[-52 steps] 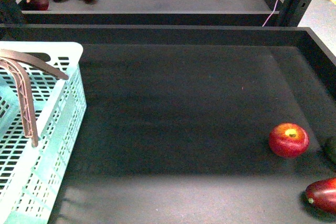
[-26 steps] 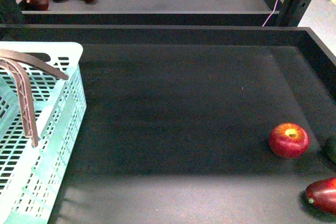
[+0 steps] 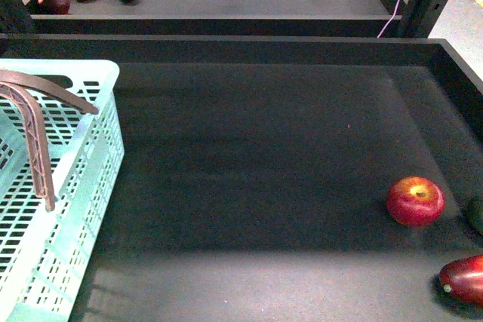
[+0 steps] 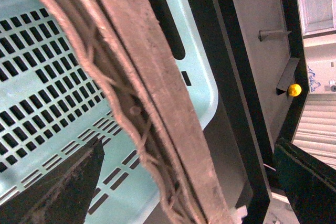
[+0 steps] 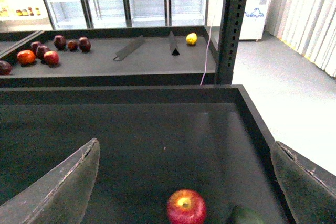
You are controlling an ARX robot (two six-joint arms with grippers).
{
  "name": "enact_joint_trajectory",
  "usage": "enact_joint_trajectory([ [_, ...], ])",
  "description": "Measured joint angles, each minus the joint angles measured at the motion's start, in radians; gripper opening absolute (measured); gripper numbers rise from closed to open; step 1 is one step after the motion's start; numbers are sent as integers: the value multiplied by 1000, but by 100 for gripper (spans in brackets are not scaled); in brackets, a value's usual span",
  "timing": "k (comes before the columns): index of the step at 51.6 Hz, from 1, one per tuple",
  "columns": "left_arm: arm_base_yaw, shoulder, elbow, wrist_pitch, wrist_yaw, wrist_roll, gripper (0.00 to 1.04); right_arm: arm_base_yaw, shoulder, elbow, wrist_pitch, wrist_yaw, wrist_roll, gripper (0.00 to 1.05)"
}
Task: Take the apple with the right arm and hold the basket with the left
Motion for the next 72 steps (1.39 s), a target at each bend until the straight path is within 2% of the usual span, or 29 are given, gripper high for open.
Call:
enact_joint_trajectory([
  [8, -19, 96, 92, -8, -30, -57, 98, 0, 0, 0, 0, 0, 0, 96],
  [21, 0, 229, 224, -34, -82, -100, 98, 0, 0, 0, 0, 0, 0, 96],
  [28, 4, 257, 268, -45, -94, -129, 66, 0, 0, 0, 0, 0, 0, 96],
  [32, 4, 259, 274, -51, -94, -132, 56, 0, 0, 0, 0, 0, 0, 96],
  [35, 5, 259, 274, -62, -95, -155, 44, 0, 0, 0, 0, 0, 0, 96],
  [41, 10, 259, 274, -84, -93, -143, 30, 0, 0, 0, 0, 0, 0, 96],
  [56, -34, 146, 236, -128, -43, -130, 29, 0, 0, 0, 0, 0, 0, 96],
  [63, -118, 35, 237, -175, -34, -124, 29, 0, 0, 0, 0, 0, 0, 96],
  [72, -276, -37, 292, -241, -43, -110, 29, 0, 0, 0, 0, 0, 0, 96],
])
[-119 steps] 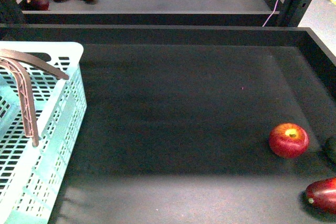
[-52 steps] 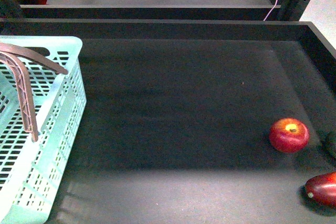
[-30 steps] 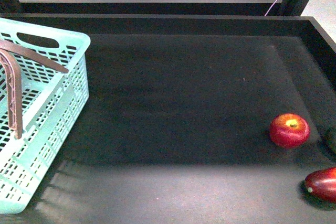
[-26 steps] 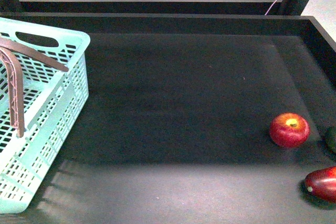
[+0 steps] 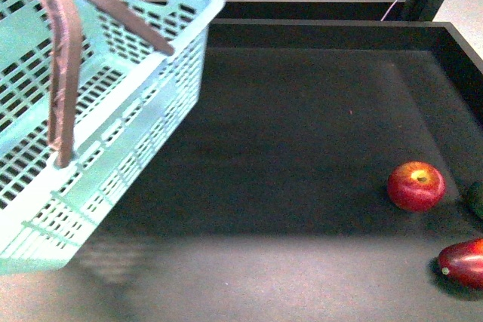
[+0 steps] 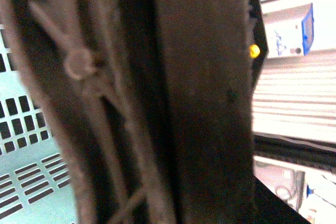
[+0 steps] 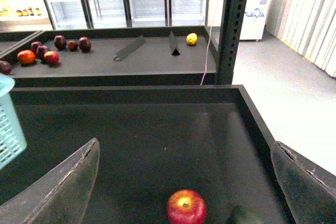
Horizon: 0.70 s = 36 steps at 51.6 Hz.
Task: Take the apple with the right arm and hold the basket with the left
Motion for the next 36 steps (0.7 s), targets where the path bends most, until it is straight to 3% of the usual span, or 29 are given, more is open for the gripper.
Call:
enact_joint_trajectory([
  [9, -206, -5, 73, -48, -26, 14, 29, 0, 0, 0, 0, 0, 0, 96],
  [21, -397, -1, 143, -60, -47, 40, 29, 0, 0, 0, 0, 0, 0, 96],
  [36, -441, 2, 149, -60, -52, 74, 29, 0, 0, 0, 0, 0, 0, 96],
])
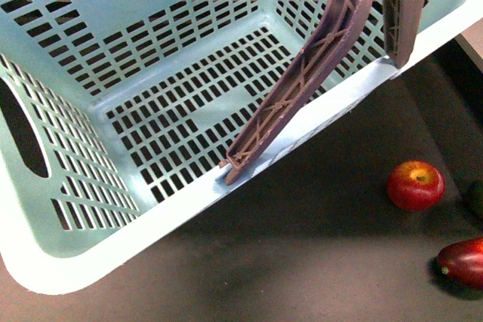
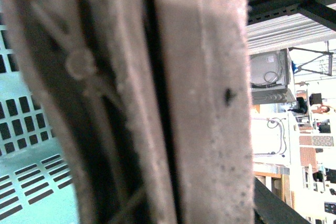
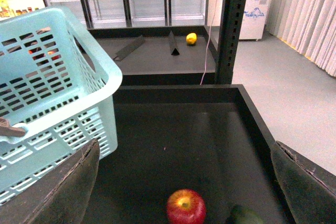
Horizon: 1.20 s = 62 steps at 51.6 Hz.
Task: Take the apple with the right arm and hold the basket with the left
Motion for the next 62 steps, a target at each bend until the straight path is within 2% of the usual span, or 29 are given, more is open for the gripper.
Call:
enact_joint_trajectory([
  [5, 2, 0, 0, 0, -4, 4, 29, -3, 17, 10, -34, -11, 18, 96],
  [7, 3, 0, 0, 0, -5, 6, 29, -17, 90, 66, -180, -45, 75, 96],
  [9, 3, 0, 0, -2, -6, 6, 29, -36, 163, 101, -265, -70, 104, 96],
  [13, 3, 0, 0, -2, -4, 6, 29, -76, 239, 113, -286, -103, 124, 96],
  [21, 3, 1, 0, -3, -2, 6, 29, -228, 428, 158, -135, -232, 81, 96],
  [25, 3, 1, 0, -3, 0, 6, 29, -329, 618, 211, 8, -321, 29, 96],
  [28, 3, 1, 0, -3, 2, 6, 29, -362, 726, 240, 84, -354, 2, 96],
  [30, 3, 1, 0, -3, 2, 5, 29, -380, 872, 274, 188, -377, -59, 96],
  [34, 3, 1, 0, -3, -3, 7, 29, -386, 1138, 335, 349, -406, -159, 96],
  [38, 3, 1, 0, -3, -3, 7, 29, -383, 1362, 393, 454, -389, -262, 96],
  [52, 3, 1, 0, -3, -3, 7, 29, -342, 1786, 526, 533, -357, -418, 96],
  [62, 3, 1, 0, -3, 1, 6, 29, -269, 1991, 615, 564, -291, -486, 96],
])
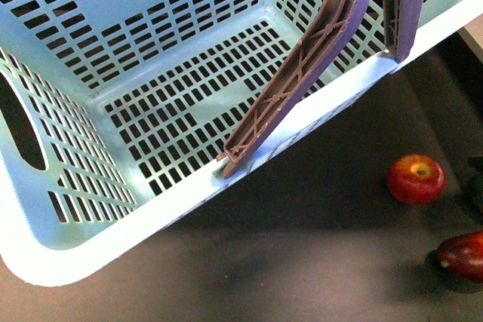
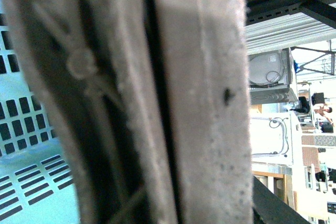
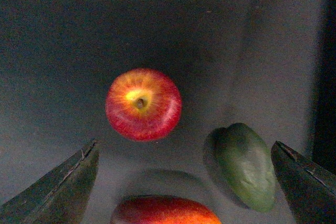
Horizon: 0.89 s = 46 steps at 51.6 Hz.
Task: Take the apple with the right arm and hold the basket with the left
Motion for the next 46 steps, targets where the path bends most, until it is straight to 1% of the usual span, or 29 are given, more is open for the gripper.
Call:
enact_joint_trajectory([
  [12, 0, 0, 0, 0, -4, 0, 29, 82, 181, 107, 2, 57, -1, 96],
  [25, 0, 0, 0, 0, -2, 0, 29, 139, 283, 201, -9, 90, 42, 96],
  [36, 0, 0, 0, 0, -1, 0, 29, 161, 377, 294, -43, 144, 49, 96],
  [46, 0, 0, 0, 0, -2, 0, 29, 171, 431, 362, -84, 170, 49, 96],
])
